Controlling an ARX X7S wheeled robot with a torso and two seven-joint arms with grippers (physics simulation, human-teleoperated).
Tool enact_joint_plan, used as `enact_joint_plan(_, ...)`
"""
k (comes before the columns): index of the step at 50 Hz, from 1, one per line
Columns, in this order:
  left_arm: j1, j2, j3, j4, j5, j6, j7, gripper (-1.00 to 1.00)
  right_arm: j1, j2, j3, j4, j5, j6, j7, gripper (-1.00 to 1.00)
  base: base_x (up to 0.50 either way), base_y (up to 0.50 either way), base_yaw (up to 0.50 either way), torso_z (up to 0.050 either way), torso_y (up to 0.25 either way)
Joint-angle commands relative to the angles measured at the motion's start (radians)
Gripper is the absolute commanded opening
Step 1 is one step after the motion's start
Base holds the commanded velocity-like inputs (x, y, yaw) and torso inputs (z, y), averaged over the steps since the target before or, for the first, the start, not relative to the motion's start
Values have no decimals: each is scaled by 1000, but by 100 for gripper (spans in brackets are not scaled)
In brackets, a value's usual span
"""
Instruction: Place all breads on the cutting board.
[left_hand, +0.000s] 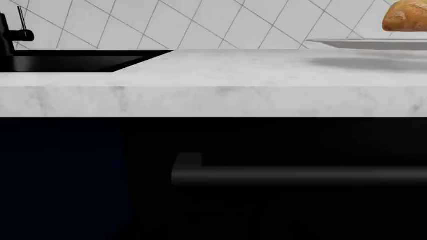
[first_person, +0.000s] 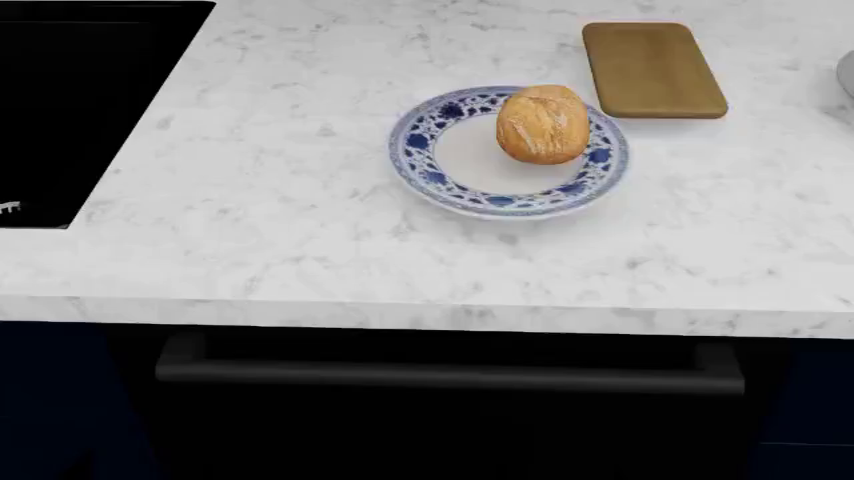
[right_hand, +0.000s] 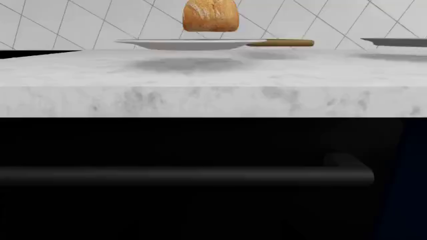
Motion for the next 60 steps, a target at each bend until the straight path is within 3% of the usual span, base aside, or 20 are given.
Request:
enact_joint_plan(1, -3, -29, 35, -8, -29, 6, -34, 100, 2, 13, -17, 4, 13, -2, 17, 100, 0, 0, 0, 0, 0)
enact_joint_plan(12, -2, -56, 61, -3, -74, 10, -42, 100, -1, 46, -58, -9, 36, -15, 63, 100, 0, 0, 0, 0, 0)
enact_joint_plan(55, 7, -108, 109, 18, -141, 32, -96, 100, 4, 103, -130, 1, 79, -34, 123, 100, 0, 0, 0, 50, 0)
enact_joint_plan(60, 5, -111, 113, 9, -137, 41, -110, 100, 7, 106, -131, 4, 89, -33, 130, 100, 0, -479, 0, 0, 0)
